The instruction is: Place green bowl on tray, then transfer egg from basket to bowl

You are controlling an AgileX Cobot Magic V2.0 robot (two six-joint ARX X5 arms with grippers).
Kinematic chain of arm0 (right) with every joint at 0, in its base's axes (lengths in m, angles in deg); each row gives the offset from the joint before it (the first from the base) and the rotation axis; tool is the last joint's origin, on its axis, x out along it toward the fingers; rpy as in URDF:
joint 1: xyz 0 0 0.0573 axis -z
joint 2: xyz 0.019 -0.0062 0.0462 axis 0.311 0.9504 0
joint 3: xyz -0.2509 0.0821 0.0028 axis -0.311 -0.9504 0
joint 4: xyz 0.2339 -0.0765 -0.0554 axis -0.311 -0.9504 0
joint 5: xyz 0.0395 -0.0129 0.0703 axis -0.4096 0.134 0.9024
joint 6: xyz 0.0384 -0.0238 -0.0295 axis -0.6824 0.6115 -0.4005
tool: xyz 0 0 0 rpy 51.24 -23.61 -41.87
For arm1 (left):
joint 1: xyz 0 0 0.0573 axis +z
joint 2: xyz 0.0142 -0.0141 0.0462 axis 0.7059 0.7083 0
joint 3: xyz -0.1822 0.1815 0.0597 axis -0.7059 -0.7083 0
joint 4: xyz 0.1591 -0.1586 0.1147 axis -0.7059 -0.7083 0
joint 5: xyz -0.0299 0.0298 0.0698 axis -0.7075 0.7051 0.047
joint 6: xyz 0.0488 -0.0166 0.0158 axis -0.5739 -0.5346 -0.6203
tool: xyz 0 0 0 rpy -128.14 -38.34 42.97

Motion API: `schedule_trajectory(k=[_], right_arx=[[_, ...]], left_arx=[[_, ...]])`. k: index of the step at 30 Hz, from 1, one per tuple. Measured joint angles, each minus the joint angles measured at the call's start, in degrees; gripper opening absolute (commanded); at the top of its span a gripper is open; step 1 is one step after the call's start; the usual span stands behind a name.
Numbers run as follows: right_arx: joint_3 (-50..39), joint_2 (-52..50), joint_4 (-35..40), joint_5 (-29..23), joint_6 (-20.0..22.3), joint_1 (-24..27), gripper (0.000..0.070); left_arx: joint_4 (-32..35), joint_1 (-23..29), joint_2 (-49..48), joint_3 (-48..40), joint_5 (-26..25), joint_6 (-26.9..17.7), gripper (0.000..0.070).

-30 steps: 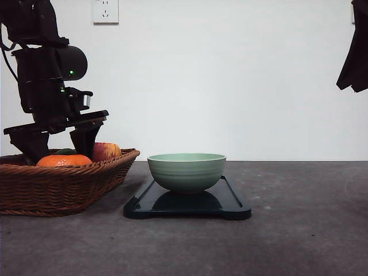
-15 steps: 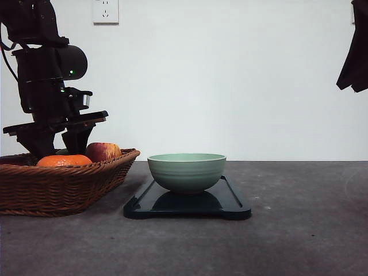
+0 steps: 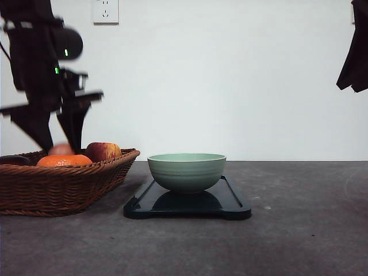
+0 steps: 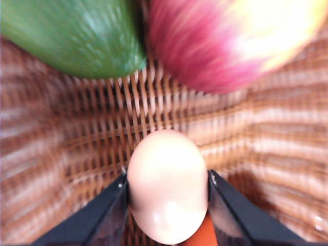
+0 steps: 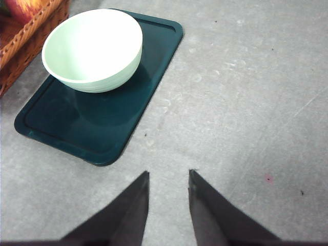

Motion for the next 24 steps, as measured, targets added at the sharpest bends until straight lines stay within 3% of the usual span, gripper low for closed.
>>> schedule_trajectory(k=[7,16,24], right_arx=[[0.0,0.0,0.02,-0.17,0.02,0.0,0.015],[0.0,0.0,0.02,-0.15,0.02,0.0,0.015],[0.0,0.0,0.02,-0.16,0.02,0.0,0.015]], left_arx=[[2.56,-0.38,-8.44,0.0,-1.2,0.97,0.0182],[15.73,-4.65,-15.35,0.32,-16.11,3.05,0.0189],[19.18,-12.66,-12.89,0.33,-13.52,4.51,0.0189]])
